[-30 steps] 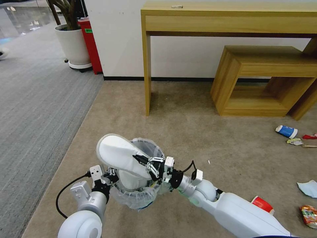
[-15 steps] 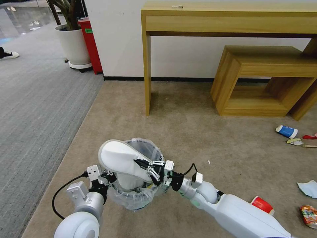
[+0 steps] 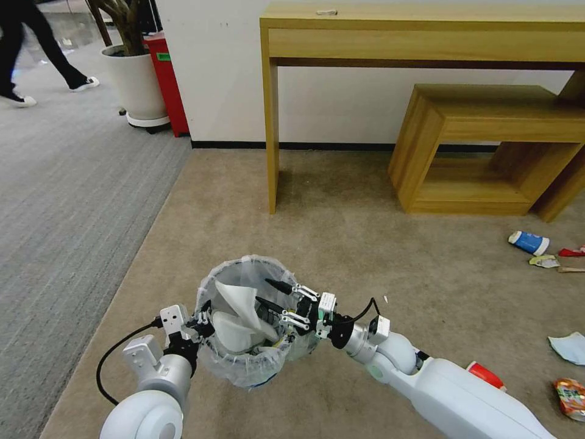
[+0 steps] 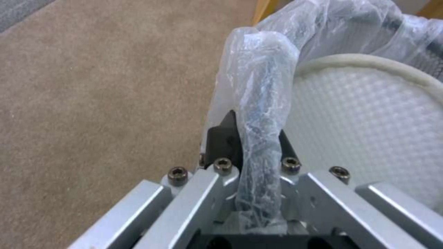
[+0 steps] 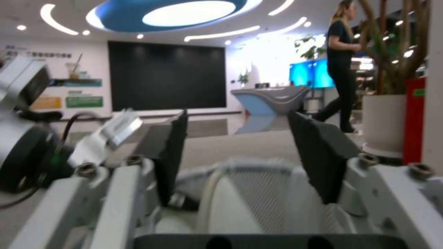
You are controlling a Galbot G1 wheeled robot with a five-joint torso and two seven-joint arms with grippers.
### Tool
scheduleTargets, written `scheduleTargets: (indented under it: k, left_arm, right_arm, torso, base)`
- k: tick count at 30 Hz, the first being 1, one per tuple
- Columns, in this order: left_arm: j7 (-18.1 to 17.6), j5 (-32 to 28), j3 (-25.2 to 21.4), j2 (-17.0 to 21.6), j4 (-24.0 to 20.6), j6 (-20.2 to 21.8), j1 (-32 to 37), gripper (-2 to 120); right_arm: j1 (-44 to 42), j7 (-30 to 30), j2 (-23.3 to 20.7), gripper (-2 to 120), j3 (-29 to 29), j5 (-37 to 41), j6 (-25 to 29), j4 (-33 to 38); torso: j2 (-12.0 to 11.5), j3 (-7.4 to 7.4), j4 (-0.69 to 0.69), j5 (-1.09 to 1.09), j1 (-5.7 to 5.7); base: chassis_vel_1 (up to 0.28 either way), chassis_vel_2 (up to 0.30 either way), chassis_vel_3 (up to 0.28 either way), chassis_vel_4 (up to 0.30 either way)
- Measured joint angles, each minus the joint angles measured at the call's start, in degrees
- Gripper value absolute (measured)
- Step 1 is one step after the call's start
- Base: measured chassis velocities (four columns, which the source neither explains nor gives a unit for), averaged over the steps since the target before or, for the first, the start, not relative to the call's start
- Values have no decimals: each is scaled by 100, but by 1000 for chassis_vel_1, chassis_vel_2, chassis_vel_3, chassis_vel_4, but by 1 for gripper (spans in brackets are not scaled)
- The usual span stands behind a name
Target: Pick up the trash bin and place the garbage on the floor into it.
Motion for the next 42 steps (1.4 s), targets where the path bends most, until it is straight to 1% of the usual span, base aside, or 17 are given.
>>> scheduleTargets:
  k: [2, 4, 5, 6, 8, 9, 10, 12, 14, 15, 16, 18, 20, 27, 34, 38, 42]
  left_arm:
    - [1, 14, -3, 2, 75, -11, -10, 2]
    - [2, 14, -6, 5, 89, -12, -15, 2]
    - [2, 13, -16, 23, 119, -13, -32, 2]
    - [3, 8, -27, 42, 138, -14, -43, 2]
    - [3, 5, -35, 54, 151, -15, -49, 2]
    - [2, -6, -55, 83, 198, -25, -64, 2]
    - [2, -12, -64, 91, 232, -31, -75, 2]
    - [2, -16, -67, 94, 252, -34, -82, 2]
    - [3, -23, -75, 112, 300, -50, -100, 2]
    - [3, -23, -75, 112, 300, -50, -100, 2]
    - [2, -35, -86, 134, 321, -53, -112, 2]
    - [3, -39, -92, 141, 330, -55, -117, 2]
    - [3, -68, -116, 174, 363, -61, -136, 2]
    - [3, -144, -170, 255, 416, -91, -181, 2]
    - [2, -266, -259, 385, 489, -95, -225, 2]
    - [0, -357, -312, 483, 549, -105, -256, 2]
    - [-8, -418, -319, 517, 563, -106, -298, 2]
  right_arm:
    - [-42, 272, -1, 73, 160, 35, -58, 206]
    - [-46, 316, -2, 75, 193, 48, -70, 237]
    - [-48, 453, -16, 83, 315, 115, -117, 335]
    - [-48, 554, -35, 88, 413, 171, -169, 407]
    - [-47, 597, -46, 89, 468, 196, -201, 437]
    - [-37, 773, -99, 96, 658, 278, -314, 526]
    - [-34, 912, -152, 99, 816, 357, -409, 583]
    - [-34, 974, -176, 99, 889, 389, -446, 602]
    - [-78, 1209, -319, 100, 1310, 544, -685, 656]
    - [-78, 1209, -319, 100, 1310, 544, -685, 656]
    - [-116, 1344, -403, 100, 1550, 645, -841, 663]
    - [-129, 1374, -434, 100, 1621, 690, -882, 660]
    - [-190, 1539, -577, 100, 1937, 889, -1043, 575]
    - [-393, 1712, -822, 100, 2339, 1073, -1199, 183]
    - [-715, 1998, -906, 100, 2538, 894, -1285, 30]
    - [-1003, 2297, -908, 100, 2897, 672, -1348, 33]
    - [-1235, 2383, -864, 100, 3193, 352, -1337, 32]
  torso:
    - [0, 0, 0, -1, 0]
    - [0, 0, 0, -1, 0]
    - [0, 0, 0, -1, 0]
    - [0, 0, 0, 0, 0]
    - [0, 0, 0, 0, 0]
    - [0, 0, 0, -1, 0]
    - [0, 0, 0, -1, 0]
    - [0, 0, 0, -1, 0]
    - [0, 0, 0, -1, 0]
    - [0, 0, 0, -1, 0]
    - [0, 0, 0, 0, 0]
    - [0, 0, 0, 1, 0]
    - [0, 0, 0, 0, 0]
    - [0, 0, 0, -1, 0]
    - [0, 0, 0, 0, 0]
    - [0, 0, 0, -1, 0]
    - [0, 0, 0, -1, 0]
  base:
    - [0, 0, 0, 0]
    - [0, 0, 0, 0]
    - [0, 0, 0, 0]
    - [0, 0, 0, 0]
    - [0, 0, 0, 0]
    - [0, 0, 0, 0]
    - [0, 0, 0, 0]
    - [0, 0, 0, 0]
    - [0, 0, 0, 0]
    - [0, 0, 0, 0]
    - [0, 0, 0, 0]
    - [0, 0, 0, 0]
    - [0, 0, 0, 0]
    - [0, 0, 0, 0]
    - [0, 0, 0, 0]
    - [0, 0, 0, 0]
    - [0, 0, 0, 0]
